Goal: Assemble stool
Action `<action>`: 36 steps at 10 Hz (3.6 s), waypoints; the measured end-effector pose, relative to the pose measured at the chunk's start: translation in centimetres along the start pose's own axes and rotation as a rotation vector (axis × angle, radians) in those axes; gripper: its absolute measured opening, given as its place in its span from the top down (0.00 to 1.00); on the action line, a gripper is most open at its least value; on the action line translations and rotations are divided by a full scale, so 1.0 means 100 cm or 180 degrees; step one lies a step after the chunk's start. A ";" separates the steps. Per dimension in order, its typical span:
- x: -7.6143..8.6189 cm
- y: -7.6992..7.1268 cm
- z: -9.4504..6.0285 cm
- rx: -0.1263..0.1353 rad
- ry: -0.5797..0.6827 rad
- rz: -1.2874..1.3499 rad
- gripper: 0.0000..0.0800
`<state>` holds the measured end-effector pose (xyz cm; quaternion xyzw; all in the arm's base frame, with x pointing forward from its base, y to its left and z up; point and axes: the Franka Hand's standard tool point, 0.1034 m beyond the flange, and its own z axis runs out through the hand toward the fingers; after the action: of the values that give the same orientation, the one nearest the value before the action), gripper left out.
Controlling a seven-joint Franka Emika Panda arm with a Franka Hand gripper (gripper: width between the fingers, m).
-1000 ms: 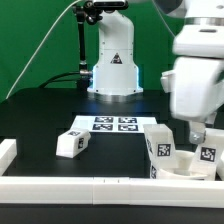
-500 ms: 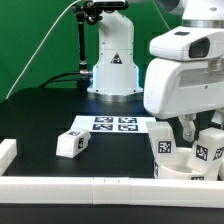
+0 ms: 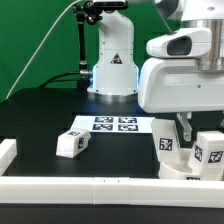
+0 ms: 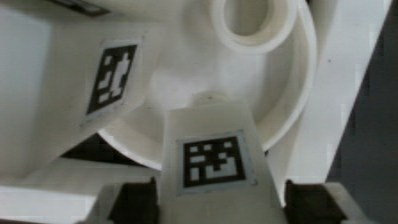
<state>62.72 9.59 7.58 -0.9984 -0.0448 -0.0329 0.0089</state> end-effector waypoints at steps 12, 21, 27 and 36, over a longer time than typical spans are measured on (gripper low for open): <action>-0.022 0.078 -0.045 -0.0015 -0.0094 0.0515 0.19; -0.049 0.138 -0.026 -0.0005 -0.0049 0.0438 0.19; -0.090 0.215 -0.017 -0.0024 -0.0180 0.0758 0.19; -0.124 0.221 0.012 0.0171 -0.0798 0.1430 0.19</action>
Offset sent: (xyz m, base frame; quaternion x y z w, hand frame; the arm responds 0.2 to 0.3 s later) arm 0.0000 0.0000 0.0000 0.0000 0.0000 0.1938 0.9810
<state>52.47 -13.49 5.19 -0.9790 0.1765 0.0951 0.0369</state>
